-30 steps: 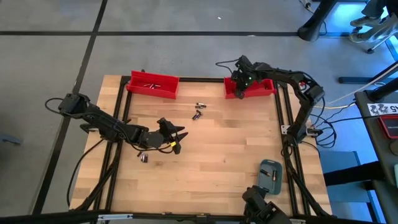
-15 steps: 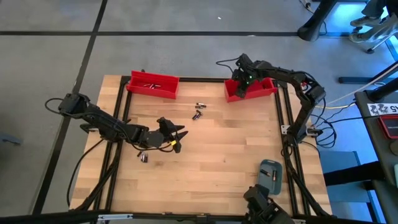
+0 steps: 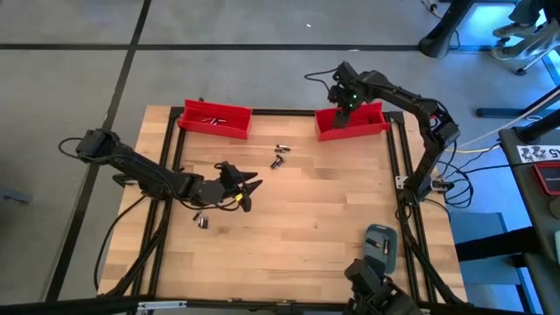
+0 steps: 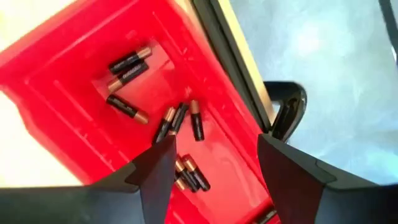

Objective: Sort batteries
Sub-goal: Put the small black battery into the right red bin

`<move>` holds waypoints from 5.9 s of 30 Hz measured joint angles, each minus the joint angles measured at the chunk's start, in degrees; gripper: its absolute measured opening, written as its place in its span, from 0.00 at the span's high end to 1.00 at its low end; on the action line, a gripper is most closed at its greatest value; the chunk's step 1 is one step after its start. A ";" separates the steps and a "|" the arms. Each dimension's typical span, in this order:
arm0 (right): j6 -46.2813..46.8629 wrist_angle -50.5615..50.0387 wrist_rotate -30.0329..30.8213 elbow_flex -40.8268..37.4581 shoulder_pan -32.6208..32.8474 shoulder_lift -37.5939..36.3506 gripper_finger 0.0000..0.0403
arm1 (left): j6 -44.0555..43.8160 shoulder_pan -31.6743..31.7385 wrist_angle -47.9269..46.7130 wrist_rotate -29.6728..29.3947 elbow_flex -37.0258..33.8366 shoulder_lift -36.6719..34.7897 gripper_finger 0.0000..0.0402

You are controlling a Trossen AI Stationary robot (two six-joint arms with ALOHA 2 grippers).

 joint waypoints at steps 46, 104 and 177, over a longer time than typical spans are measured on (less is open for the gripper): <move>6.21 35.43 -18.49 -16.28 40.59 -12.09 0.44 | -35.58 -17.70 -71.87 11.93 23.19 0.89 0.64; 10.75 61.06 -16.59 -26.16 45.68 -6.60 0.44 | -94.51 -31.82 -73.84 35.35 0.68 1.80 0.64; 7.65 74.44 -21.41 -31.42 28.88 -7.04 0.44 | -6.51 10.90 -27.98 7.84 2.93 -3.53 0.97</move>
